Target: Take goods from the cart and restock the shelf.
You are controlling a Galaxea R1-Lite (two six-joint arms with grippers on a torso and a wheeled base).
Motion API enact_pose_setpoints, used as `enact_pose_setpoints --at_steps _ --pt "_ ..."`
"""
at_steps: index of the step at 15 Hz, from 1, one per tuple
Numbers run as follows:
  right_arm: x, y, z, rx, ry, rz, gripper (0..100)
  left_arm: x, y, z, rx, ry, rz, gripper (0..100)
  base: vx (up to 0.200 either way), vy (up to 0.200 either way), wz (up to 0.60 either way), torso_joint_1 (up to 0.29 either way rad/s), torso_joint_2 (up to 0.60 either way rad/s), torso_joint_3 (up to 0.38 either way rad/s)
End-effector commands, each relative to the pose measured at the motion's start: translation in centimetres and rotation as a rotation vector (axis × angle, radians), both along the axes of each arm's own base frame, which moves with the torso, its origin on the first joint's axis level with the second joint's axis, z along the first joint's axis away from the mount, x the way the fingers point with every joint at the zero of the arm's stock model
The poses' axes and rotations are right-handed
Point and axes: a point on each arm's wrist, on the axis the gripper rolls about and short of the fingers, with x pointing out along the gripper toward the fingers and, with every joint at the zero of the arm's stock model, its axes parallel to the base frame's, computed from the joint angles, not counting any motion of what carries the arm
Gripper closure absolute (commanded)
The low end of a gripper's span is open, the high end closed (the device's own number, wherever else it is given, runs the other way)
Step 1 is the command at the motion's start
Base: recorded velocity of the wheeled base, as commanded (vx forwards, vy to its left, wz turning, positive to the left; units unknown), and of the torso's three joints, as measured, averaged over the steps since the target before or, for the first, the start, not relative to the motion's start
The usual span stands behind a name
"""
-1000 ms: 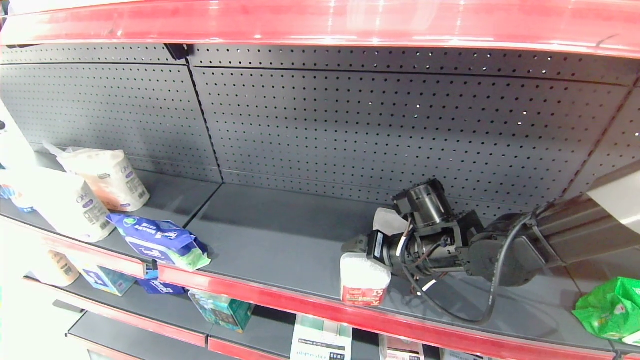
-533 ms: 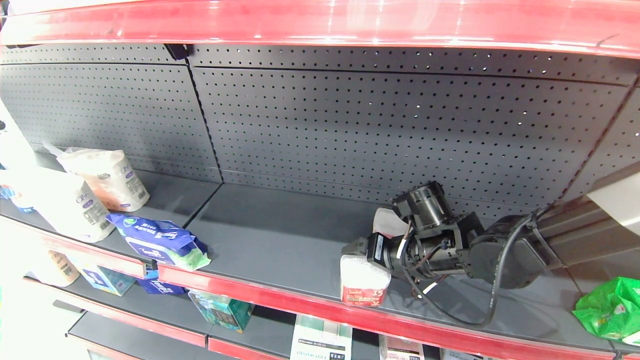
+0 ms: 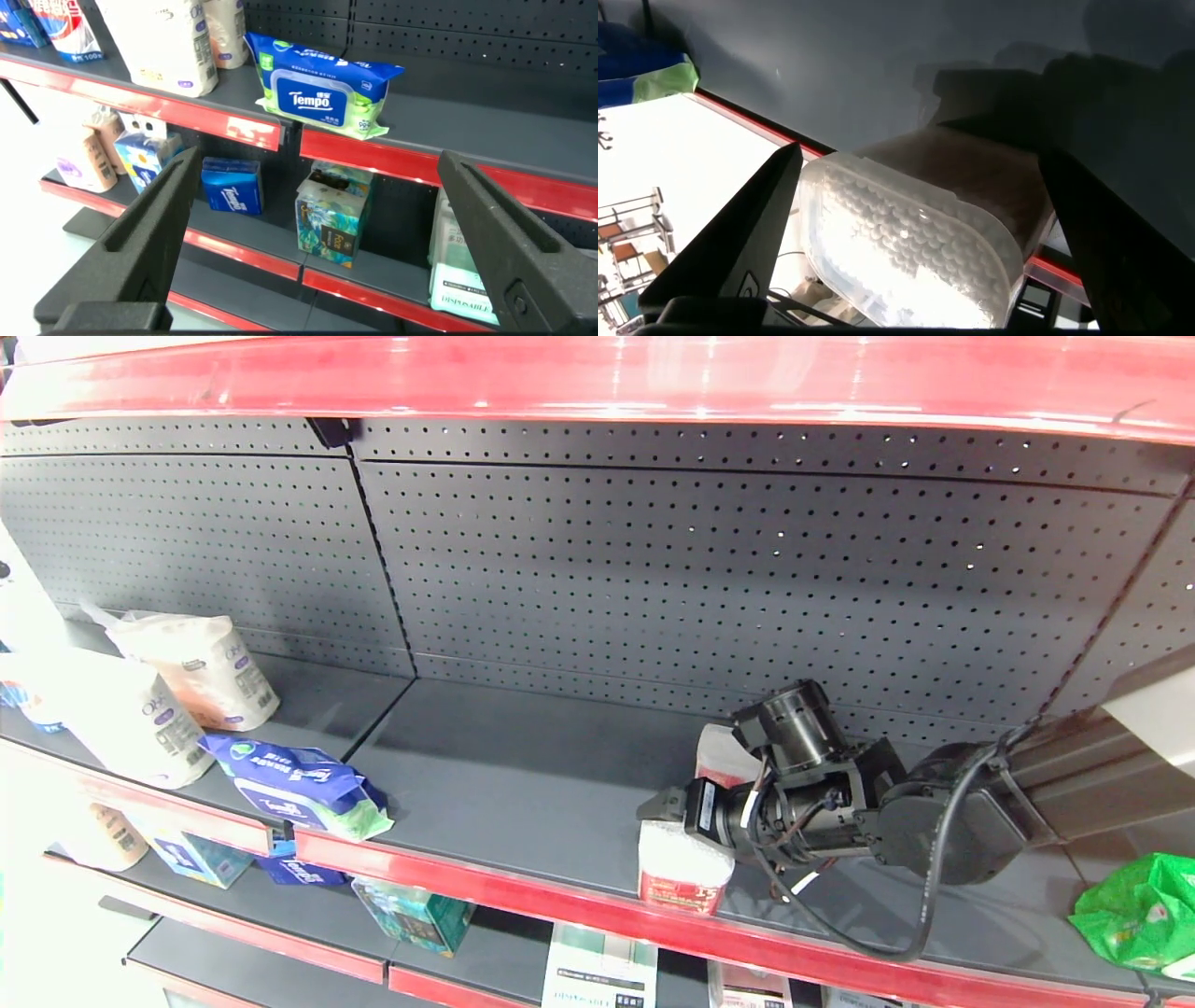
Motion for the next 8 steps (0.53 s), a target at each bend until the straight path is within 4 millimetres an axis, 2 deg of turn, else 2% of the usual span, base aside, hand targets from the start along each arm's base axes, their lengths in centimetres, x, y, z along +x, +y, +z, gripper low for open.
enact_pose_setpoints --at_steps 1,8 --pt "-0.18 -0.06 -0.06 -0.002 0.003 0.002 0 0.0 0.0 -0.01 0.0 0.001 -0.001 0 0.0 0.0 0.0 0.0 0.0 0.0" --pt "-0.66 -0.15 -0.18 -0.011 0.012 0.005 0 0.0 0.0 -0.01 0.0 0.001 -0.001 0 0.0 0.0 0.0 0.0 0.0 0.0"
